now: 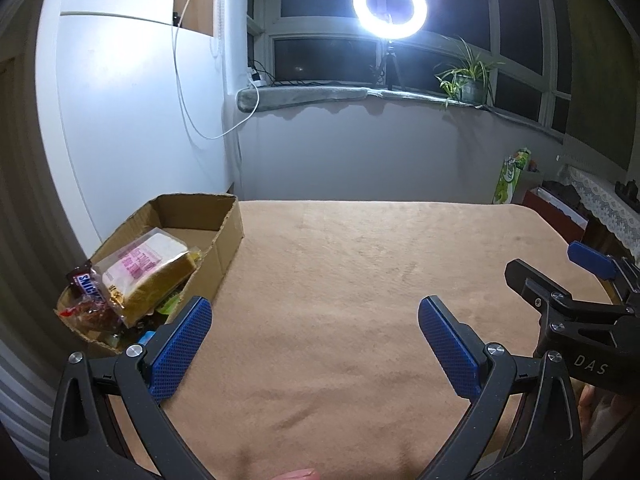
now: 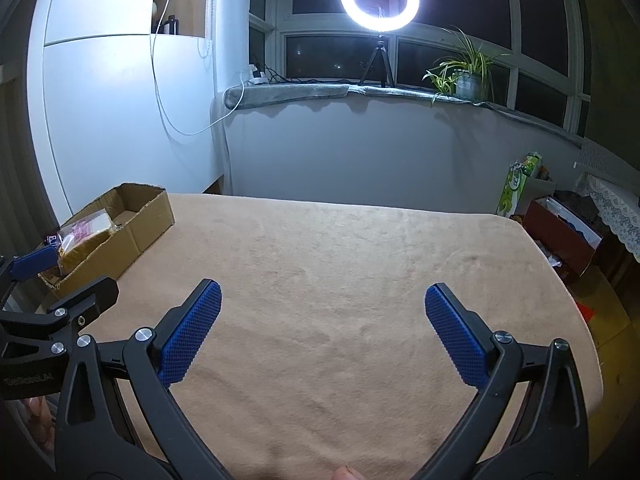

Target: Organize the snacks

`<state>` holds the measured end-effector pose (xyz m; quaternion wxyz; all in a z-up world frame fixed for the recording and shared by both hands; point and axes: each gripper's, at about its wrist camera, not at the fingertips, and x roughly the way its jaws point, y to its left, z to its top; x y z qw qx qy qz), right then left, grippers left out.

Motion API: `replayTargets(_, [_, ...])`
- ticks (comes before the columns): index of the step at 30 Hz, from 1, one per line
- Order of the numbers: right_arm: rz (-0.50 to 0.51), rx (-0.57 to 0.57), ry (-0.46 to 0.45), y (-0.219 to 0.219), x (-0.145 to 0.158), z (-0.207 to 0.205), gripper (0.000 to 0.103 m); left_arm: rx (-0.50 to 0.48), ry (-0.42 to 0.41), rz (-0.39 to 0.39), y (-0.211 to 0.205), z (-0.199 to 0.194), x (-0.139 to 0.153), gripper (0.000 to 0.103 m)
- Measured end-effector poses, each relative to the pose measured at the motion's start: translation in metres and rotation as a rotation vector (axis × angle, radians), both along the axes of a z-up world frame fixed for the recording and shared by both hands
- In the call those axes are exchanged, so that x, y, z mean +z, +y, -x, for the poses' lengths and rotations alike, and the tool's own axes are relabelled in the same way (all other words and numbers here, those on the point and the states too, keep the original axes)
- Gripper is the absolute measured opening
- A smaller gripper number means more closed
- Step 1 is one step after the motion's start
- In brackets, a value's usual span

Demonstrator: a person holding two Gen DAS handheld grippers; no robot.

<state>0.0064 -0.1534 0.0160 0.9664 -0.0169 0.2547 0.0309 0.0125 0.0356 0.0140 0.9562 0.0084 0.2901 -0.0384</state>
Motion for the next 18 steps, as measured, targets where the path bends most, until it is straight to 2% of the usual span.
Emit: replayTargets(18, [0.010,0.001,-0.001,0.0041,-0.0004,0.0002,0.103,-0.001,0.001,0.014,0.0069,0.0013,-0.0012,0.103])
